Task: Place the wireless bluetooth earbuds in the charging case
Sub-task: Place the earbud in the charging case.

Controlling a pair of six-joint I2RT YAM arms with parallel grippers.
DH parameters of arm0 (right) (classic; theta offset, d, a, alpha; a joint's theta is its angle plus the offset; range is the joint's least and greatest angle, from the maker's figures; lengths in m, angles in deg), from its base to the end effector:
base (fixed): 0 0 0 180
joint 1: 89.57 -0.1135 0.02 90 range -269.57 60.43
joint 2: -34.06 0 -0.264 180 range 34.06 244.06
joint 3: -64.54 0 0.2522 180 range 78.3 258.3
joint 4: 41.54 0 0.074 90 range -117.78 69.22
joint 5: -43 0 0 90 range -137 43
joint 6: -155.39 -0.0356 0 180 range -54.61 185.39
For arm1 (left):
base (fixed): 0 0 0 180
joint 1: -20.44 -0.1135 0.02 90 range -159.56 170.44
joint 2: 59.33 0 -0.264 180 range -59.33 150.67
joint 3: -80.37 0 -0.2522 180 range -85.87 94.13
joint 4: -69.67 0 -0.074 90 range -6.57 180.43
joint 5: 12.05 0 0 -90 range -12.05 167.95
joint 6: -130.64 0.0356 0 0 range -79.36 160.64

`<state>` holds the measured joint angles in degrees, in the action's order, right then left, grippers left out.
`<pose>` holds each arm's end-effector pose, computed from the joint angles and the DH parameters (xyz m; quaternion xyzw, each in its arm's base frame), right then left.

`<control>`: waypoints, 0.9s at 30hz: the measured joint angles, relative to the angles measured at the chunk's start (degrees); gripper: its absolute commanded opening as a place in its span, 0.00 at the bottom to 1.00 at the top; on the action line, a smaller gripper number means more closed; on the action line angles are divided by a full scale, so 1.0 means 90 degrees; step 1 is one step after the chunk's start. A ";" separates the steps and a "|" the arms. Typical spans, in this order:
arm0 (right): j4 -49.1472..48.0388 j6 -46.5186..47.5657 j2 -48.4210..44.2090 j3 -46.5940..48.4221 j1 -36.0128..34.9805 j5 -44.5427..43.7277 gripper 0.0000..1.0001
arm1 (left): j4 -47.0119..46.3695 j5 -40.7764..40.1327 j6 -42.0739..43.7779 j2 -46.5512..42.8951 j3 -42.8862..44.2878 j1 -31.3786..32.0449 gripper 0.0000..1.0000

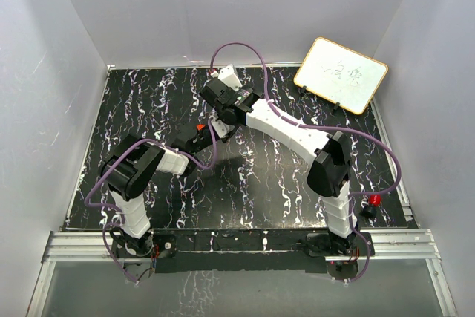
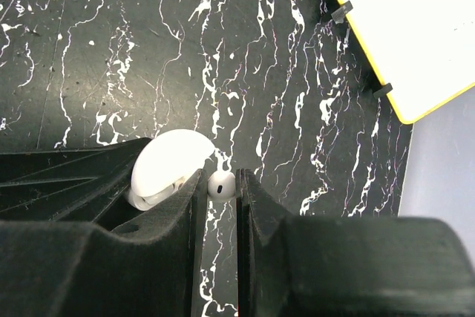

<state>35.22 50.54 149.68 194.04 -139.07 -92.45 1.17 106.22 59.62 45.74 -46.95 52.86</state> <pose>0.2947 0.3060 0.3240 -0.1806 0.8830 -0.2027 0.3830 0.2812 -0.1985 0.1979 0.4286 0.4406 -0.2365 0.7525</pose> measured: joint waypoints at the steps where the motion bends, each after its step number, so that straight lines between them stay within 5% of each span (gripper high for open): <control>1: 0.0000 0.0000 0.0002 0.0000 0.0000 -0.0007 0.04 | 0.0000 0.0002 0.0002 0.0000 0.0000 0.0002 0.00; 27: 0.0005 0.0117 0.0124 0.0066 0.0000 -0.0104 0.04 | 0.0029 0.0039 -0.0005 -0.0068 -0.0002 0.0000 0.00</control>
<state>35.26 51.59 150.79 194.63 -139.07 -93.39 1.44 106.57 59.58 45.13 -46.97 52.86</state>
